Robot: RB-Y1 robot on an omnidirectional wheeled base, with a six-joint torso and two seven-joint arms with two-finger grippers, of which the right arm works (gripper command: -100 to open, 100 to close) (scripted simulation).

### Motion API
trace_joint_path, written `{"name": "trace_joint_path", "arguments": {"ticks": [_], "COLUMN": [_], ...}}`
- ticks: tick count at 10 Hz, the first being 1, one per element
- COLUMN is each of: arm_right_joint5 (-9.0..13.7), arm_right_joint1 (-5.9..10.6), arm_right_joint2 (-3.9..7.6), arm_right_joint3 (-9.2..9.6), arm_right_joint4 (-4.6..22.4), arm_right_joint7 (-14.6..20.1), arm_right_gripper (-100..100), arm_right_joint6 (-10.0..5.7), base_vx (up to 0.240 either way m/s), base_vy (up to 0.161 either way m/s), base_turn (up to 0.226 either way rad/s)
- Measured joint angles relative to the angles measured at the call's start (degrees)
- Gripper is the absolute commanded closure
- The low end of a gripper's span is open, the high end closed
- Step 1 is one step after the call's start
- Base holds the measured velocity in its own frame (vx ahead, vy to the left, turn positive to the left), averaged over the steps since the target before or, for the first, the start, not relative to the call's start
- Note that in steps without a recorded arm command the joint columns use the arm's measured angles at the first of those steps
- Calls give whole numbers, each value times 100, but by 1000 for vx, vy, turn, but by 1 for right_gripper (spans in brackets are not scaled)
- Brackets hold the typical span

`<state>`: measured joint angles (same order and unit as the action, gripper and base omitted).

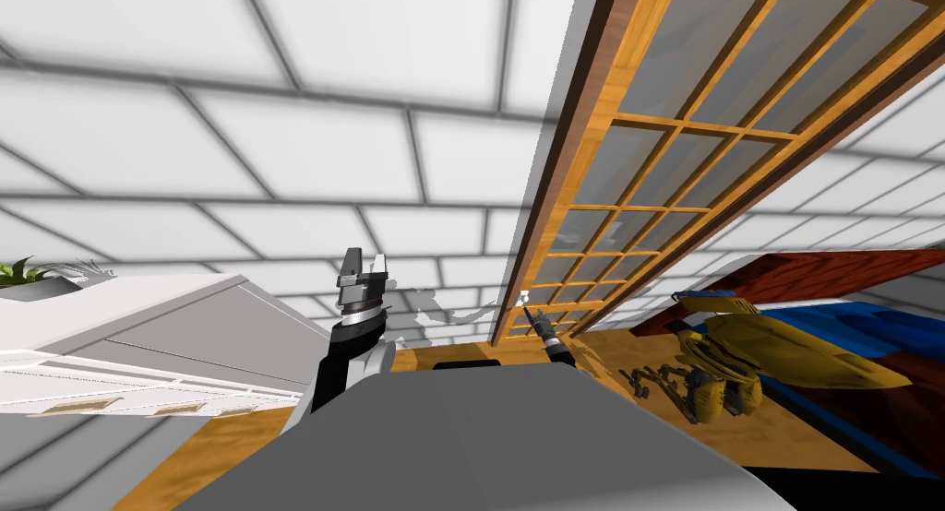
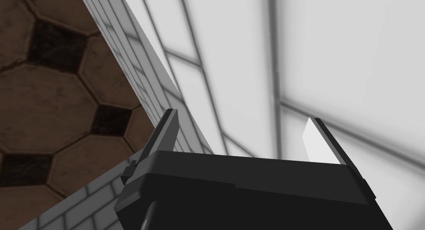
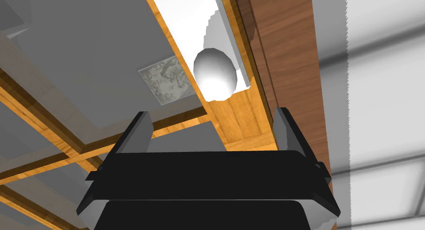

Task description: Pull the door open

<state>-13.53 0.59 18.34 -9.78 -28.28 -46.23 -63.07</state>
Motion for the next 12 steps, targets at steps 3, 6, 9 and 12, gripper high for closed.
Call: {"name": "trace_joint_path", "arguments": {"ticks": [3,6,9,12], "arm_right_joint5": [-140,-259,-325,-305], "arm_right_joint1": [-243,-385,-531,-467], "arm_right_joint2": [89,193,226,187], "arm_right_joint3": [-69,-137,-164,-187], "arm_right_joint4": [-90,-15,-157,-151], "arm_right_joint7": [-488,-971,-1194,-1238], "arm_right_gripper": [-100,-100,-100,-100], "arm_right_joint6": [-183,-429,-453,-379], "base_vx": [-36,-27,34,190], "base_vy": [50,40,18,5], "base_turn": [-62,-46,-3,42]}}
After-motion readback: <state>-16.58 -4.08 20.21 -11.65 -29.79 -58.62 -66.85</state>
